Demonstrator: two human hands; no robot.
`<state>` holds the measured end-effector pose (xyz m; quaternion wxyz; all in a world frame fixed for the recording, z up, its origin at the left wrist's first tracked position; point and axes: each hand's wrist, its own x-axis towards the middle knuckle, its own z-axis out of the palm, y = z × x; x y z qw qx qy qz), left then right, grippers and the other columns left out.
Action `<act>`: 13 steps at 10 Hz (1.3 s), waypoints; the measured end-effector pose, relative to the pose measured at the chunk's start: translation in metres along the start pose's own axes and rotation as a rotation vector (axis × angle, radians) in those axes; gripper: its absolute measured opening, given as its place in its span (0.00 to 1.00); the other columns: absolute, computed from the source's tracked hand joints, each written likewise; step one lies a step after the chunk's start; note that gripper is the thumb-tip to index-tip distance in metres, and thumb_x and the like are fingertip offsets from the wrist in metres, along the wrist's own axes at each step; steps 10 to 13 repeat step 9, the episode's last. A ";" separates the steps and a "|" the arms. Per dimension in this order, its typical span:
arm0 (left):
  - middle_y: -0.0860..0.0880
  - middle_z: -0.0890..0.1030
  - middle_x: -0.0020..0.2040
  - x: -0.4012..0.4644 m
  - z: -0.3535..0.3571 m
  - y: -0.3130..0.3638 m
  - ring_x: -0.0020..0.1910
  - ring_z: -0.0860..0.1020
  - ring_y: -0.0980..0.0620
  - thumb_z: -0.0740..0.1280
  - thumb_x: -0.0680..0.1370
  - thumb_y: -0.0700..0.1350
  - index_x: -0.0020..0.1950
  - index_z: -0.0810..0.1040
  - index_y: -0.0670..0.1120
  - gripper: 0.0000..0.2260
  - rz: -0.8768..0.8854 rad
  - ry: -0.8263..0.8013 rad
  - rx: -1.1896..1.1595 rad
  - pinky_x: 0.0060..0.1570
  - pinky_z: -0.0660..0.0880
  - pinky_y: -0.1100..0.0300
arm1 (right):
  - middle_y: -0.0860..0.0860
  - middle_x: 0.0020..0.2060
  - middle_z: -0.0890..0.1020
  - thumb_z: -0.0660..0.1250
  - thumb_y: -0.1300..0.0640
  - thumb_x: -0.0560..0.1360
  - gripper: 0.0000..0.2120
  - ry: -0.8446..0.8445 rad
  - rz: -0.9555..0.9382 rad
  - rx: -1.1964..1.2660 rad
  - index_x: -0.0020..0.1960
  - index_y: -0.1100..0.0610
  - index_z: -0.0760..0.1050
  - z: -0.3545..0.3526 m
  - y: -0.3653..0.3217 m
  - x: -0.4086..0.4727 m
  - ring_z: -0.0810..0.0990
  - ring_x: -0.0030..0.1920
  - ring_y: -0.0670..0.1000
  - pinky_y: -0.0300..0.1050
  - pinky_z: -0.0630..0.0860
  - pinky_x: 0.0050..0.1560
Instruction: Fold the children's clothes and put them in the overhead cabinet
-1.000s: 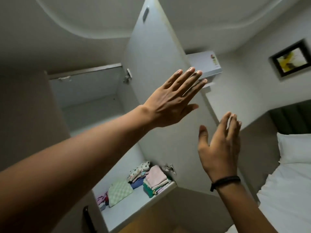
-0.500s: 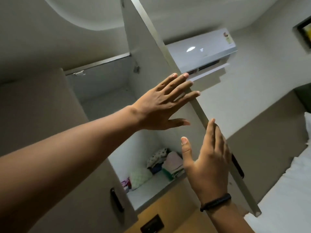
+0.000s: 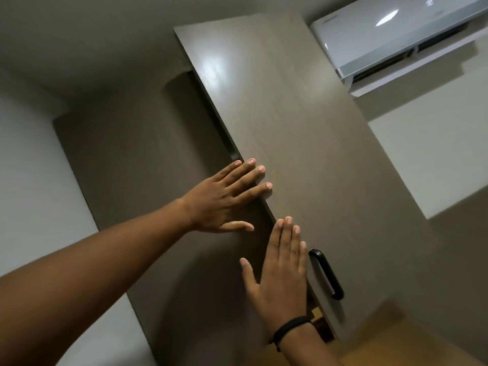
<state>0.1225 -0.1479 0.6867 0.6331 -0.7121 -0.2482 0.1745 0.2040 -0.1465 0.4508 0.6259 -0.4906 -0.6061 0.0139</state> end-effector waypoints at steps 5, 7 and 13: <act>0.42 0.43 0.87 -0.002 0.091 -0.008 0.85 0.40 0.40 0.51 0.84 0.71 0.87 0.45 0.52 0.39 -0.060 -0.045 -0.086 0.84 0.44 0.41 | 0.61 0.82 0.38 0.50 0.26 0.78 0.52 -0.009 -0.032 -0.051 0.82 0.62 0.35 0.097 0.010 0.033 0.38 0.82 0.61 0.62 0.46 0.81; 0.41 0.43 0.87 0.000 0.094 -0.007 0.85 0.40 0.40 0.47 0.83 0.73 0.87 0.40 0.53 0.39 -0.083 -0.093 -0.051 0.84 0.44 0.41 | 0.58 0.80 0.31 0.44 0.24 0.78 0.51 -0.187 -0.029 -0.029 0.81 0.59 0.28 0.088 0.015 0.041 0.32 0.81 0.59 0.60 0.42 0.82; 0.40 0.47 0.87 -0.005 0.087 0.023 0.86 0.44 0.38 0.50 0.83 0.72 0.87 0.49 0.51 0.39 -0.430 0.033 -0.145 0.82 0.46 0.36 | 0.47 0.79 0.26 0.47 0.23 0.77 0.48 -0.540 -0.153 0.152 0.79 0.47 0.24 0.012 0.019 -0.009 0.27 0.79 0.50 0.56 0.39 0.82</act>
